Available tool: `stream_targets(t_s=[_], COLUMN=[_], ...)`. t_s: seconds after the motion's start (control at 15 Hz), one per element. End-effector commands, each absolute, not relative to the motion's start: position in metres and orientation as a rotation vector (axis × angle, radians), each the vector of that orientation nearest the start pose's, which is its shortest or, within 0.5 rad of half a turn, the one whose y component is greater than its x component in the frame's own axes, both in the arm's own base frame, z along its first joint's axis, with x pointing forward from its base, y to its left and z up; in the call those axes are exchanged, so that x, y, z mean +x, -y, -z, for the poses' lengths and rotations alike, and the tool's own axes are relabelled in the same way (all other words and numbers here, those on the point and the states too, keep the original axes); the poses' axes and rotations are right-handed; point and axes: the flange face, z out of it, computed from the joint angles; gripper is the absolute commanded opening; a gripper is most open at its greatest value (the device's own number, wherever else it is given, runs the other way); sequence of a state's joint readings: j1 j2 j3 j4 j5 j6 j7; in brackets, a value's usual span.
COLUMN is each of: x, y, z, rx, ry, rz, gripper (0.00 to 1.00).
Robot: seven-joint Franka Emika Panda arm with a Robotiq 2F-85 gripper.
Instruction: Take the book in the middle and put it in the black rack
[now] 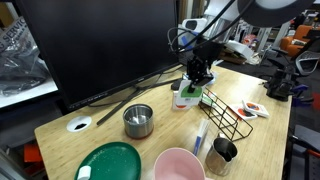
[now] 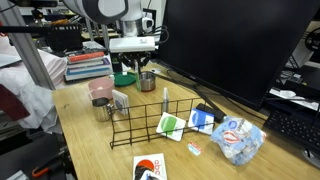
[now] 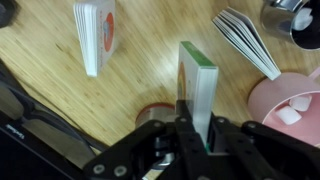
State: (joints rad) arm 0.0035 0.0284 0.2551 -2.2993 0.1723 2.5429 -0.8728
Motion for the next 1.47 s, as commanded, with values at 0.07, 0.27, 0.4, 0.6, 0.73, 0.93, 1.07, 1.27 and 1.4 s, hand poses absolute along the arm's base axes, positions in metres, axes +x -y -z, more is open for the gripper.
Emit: stream_targets(t_s=[0.07, 0.27, 0.4, 0.6, 0.73, 0.93, 1.07, 1.27, 1.4], x=[0.485, 0.465, 0.451, 0.439, 0.436, 0.439, 0.442, 0.445, 0.446], y=[-0.092, -0.061, -0.045, -0.029, -0.022, -0.012, -0.006, 0.002, 0.004], z=[-0.38, -0.386, -0.384, -0.374, -0.364, -0.348, -0.339, -0.326, -0.319], rx=[-2.808, -2.875, -2.91, -2.933, -2.947, -2.958, -2.97, -2.965, -2.96], ry=[1.308, 1.186, 1.116, 1.044, 1.026, 0.995, 0.974, 0.957, 0.958], rz=[0.465, 0.484, 0.478, 0.455, 0.452, 0.444, 0.431, 0.408, 0.384], gripper=[0.04, 0.04, 0.04, 0.04, 0.04, 0.04, 0.04, 0.04, 0.04])
